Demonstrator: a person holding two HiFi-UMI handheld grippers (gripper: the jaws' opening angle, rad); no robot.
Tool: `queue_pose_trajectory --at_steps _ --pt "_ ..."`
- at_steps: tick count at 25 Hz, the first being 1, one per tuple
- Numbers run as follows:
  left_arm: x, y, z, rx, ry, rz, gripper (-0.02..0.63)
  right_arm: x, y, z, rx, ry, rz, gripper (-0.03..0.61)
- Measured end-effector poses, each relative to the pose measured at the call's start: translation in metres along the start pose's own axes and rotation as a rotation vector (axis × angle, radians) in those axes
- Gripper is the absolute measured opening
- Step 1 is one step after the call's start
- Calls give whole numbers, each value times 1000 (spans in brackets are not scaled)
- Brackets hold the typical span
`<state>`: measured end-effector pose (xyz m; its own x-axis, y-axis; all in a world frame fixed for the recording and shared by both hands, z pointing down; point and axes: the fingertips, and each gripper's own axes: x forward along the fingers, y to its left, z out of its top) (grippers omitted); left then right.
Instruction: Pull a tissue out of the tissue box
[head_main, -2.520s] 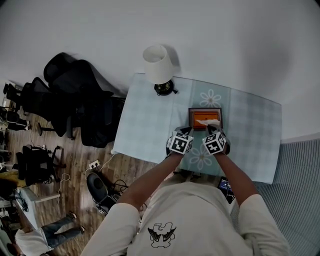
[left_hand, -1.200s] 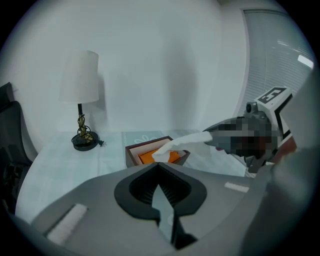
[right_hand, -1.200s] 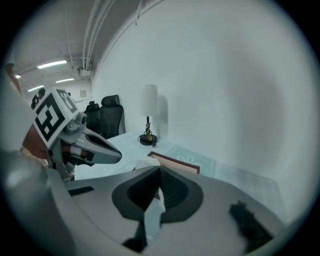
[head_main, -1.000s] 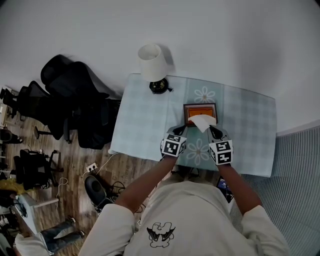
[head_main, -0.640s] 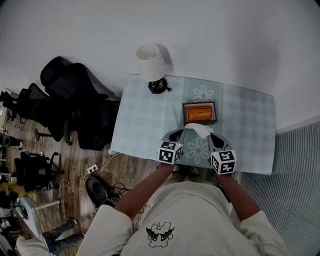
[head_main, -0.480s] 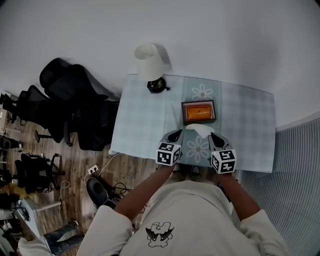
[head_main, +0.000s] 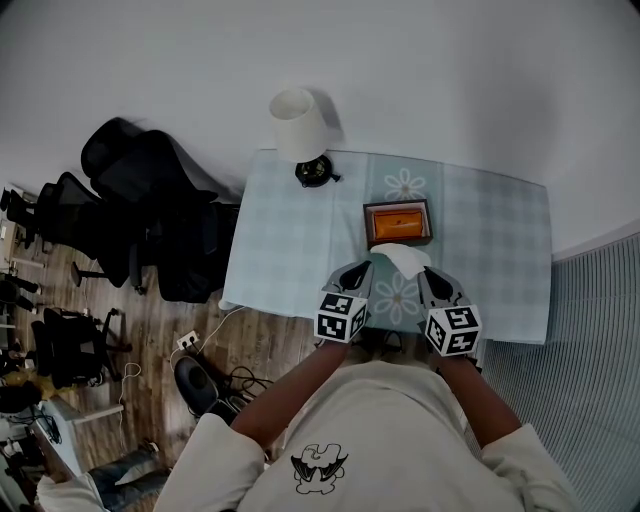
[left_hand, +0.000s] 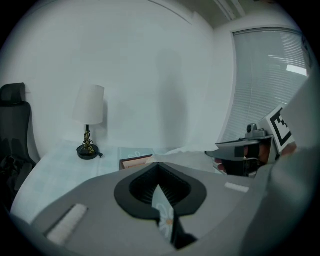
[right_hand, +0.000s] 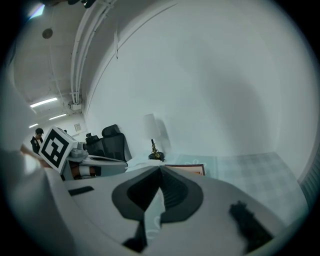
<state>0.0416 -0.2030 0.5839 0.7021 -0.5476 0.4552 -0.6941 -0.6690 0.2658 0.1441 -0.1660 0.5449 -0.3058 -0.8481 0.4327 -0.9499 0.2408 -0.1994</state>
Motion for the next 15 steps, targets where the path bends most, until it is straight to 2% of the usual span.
queue_pose_trajectory --at_steps 6,15 --pt "-24 -13 18 -22 -64 -17 8 -20 14 13 22 -46 21 14" --pt "-52 -17 18 -24 -88 3 8 -41 23 10 82 -72 41 14"
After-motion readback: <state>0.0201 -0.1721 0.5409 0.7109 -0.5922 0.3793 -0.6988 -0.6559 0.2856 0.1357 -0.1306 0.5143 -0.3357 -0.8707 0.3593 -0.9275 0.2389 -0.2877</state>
